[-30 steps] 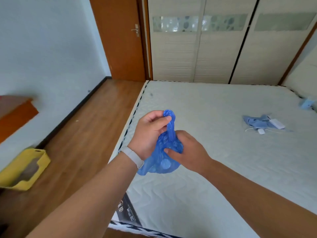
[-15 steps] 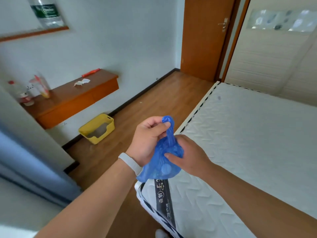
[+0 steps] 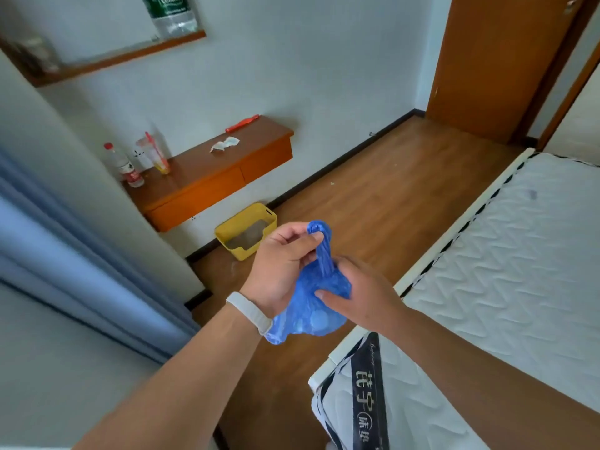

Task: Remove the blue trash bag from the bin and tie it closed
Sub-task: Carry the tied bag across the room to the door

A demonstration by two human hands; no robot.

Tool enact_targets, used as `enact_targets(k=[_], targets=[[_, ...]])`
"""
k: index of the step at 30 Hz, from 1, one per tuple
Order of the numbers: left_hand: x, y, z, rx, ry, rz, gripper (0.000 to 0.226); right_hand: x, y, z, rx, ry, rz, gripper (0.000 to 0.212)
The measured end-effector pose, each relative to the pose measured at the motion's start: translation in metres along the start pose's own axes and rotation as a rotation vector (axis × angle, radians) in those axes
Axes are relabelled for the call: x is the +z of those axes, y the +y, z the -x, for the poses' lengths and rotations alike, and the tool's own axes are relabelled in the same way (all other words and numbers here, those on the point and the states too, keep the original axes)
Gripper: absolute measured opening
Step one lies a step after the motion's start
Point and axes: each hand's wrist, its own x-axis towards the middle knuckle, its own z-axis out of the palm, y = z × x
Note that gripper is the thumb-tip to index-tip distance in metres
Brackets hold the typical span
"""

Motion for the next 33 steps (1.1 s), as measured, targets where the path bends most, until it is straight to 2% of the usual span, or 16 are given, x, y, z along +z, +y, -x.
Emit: enact_targets(k=[9, 12, 16, 22, 25, 28, 33], targets=[[-0.031, 0.041, -0.07, 0.051, 0.073, -0.026, 0.01, 0.006, -0.009, -0.104, -0.094, -0.02, -0.057, 0.045], [-0.044, 0.051, -0.093, 0.069, 0.068, -0.038, 0.014, 0.005, -0.013, -0.132, -0.119, 0.002, -0.017, 0.045], [-0.063, 0.06, -0.13, 0.079, 0.041, -0.02, 0.007, 0.012, -0.015, -0.17, -0.105, 0.014, 0.011, 0.046], [-0.101, 0.072, -0.203, 0.049, -0.032, 0.021, 0.012, 0.029, -0.013, -0.239, -0.033, 0.053, 0.065, 0.041], [-0.125, 0.078, -0.248, 0.018, -0.074, 0.019, 0.015, 0.045, -0.013, -0.28, 0.015, 0.07, 0.076, 0.046], [-0.149, 0.087, -0.294, -0.009, -0.134, 0.001, 0.012, 0.057, -0.014, -0.318, 0.05, 0.092, 0.097, 0.052], [-0.181, 0.107, -0.367, -0.012, -0.276, 0.033, 0.017, 0.072, -0.025, -0.382, 0.075, 0.173, 0.054, 0.047]])
